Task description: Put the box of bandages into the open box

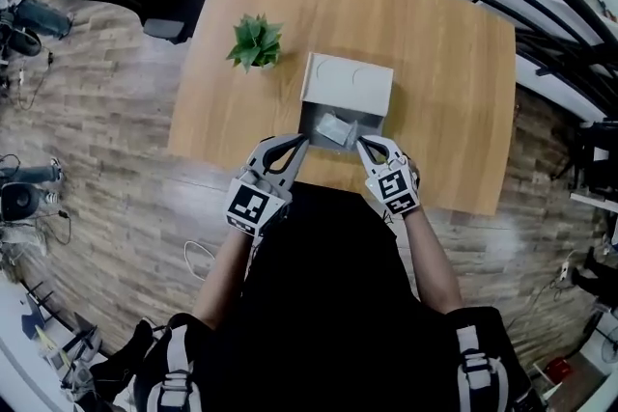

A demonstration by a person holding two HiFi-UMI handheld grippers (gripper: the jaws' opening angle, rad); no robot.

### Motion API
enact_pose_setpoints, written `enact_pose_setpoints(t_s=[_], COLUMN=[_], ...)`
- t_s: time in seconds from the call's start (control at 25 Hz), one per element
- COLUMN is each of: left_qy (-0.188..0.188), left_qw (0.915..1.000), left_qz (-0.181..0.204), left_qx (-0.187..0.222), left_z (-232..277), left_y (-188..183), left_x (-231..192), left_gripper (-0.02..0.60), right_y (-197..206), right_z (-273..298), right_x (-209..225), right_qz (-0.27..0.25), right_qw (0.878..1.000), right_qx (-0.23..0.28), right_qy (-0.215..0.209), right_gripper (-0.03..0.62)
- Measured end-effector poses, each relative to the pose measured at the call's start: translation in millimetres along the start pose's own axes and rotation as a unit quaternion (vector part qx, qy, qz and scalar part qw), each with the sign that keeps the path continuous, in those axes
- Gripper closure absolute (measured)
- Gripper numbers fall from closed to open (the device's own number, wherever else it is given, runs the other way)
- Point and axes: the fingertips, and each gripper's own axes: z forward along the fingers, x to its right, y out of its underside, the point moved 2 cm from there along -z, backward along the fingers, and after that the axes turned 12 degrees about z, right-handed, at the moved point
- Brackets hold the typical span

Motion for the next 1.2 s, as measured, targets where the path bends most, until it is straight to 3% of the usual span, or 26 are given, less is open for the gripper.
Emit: enact_pose_setpoints(t_s=[0.48,1.2], left_qy=[0.063,0.136], left_qw=[0.9977,0.9896], left_qz=[0.022,0.045], left_qx=[0.010,0.010], left_z=[-2.8,-15.3], left_y=[-2.2,18.7], left_x=[-15.6,-30.7], left_gripper=[0.560,0.560], right_y=[-37.3,-27.3], right_z=[-21.7,-23.2], right_x=[-21.8,-35.6], right_qz=[0.048,0.094], right_qw=[0.997,0.985], right_qx=[0.048,0.064], right_qy=[0.038,0.129], right_gripper=[0.569,0.569])
